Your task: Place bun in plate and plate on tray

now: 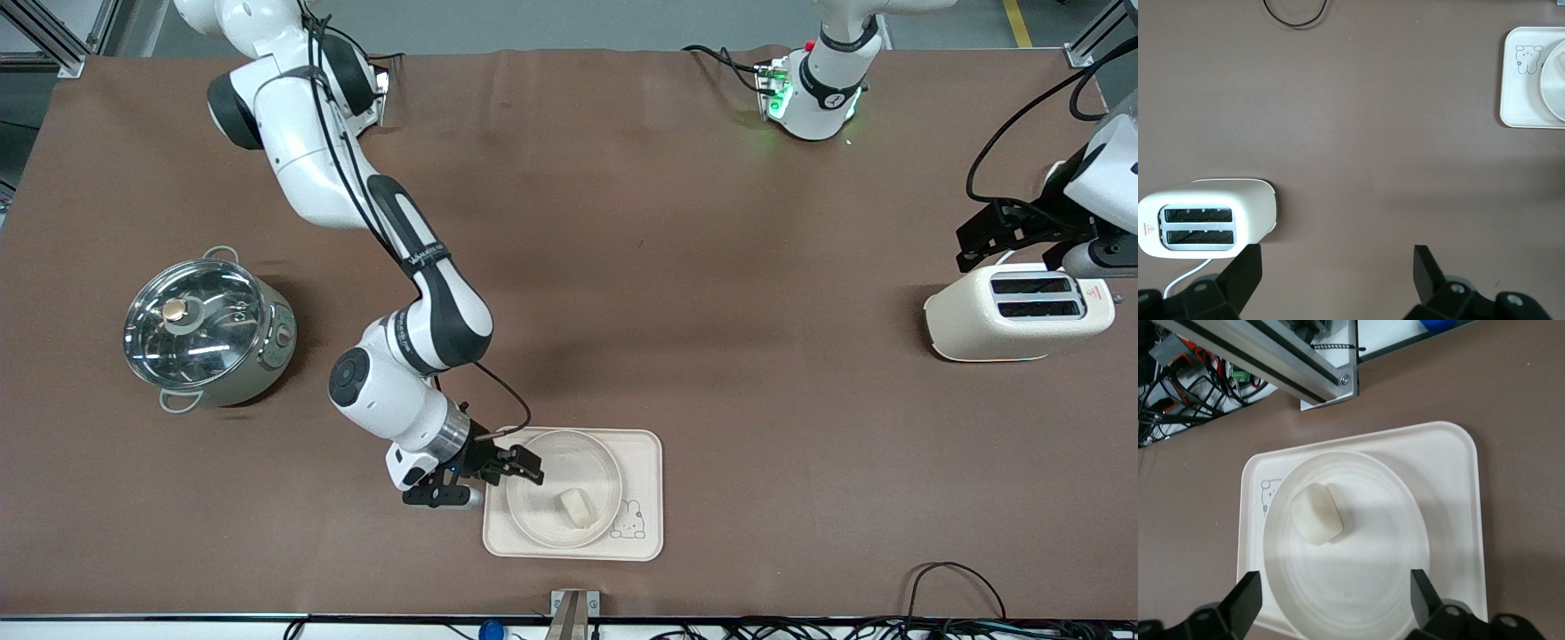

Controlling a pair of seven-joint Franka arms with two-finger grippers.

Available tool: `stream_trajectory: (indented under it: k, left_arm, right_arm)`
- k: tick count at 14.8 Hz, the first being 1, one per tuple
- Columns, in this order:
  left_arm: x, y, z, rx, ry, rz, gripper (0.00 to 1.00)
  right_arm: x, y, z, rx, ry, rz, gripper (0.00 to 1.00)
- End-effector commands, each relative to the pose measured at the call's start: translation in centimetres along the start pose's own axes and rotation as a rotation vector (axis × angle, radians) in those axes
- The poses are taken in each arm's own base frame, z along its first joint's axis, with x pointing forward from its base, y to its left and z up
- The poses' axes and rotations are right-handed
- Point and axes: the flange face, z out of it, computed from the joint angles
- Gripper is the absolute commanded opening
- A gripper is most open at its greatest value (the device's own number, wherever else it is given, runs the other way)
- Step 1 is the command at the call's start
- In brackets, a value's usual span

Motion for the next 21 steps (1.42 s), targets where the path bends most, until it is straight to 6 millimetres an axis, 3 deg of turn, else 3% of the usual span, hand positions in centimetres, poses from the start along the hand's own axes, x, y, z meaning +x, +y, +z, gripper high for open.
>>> stream_trajectory:
  k: [1,3,8,12,14,17,19,21]
  left_arm:
    - [0.4,-0.2,-0.5,-0.020,0.020,0.005,1.00]
    - [0.2,-0.3,-0.4,-0.021,0.016,0.004,1.00]
    - [0.3,-0.2,-0.4,-0.042,0.015,-0.001,1.00]
    - [0.3,-0.2,-0.3,-0.041,0.014,0.001,1.00]
    - [0.3,-0.2,-0.3,-0.041,0.014,0.001,1.00]
    - [0.4,-0.3,-0.3,-0.041,0.015,-0.001,1.00]
    - [0.3,-0.3,-0.4,-0.041,0.015,-0.001,1.00]
    - [0.3,-0.2,-0.3,-0.041,0.014,0.001,1.00]
  right_arm:
    - [-0.4,2.0,-5.7,-0.095,-0.075,0.018,1.00]
    - [-0.7,3.6,-11.4,-0.170,-0.116,0.025,1.00]
    - [0.3,8.2,-29.6,-0.356,-0.237,0.038,1.00]
    - [0.5,15.1,-42.4,-0.318,-0.267,0.090,1.00]
    - [-0.7,16.6,-47.6,-0.370,-0.276,0.111,1.00]
    - [-3.6,16.3,-55.0,-0.456,-0.254,0.098,1.00]
    - [-5.3,16.3,-57.7,-0.521,-0.232,0.080,1.00]
    - [-6.7,16.4,-59.0,-0.568,-0.222,0.070,1.00]
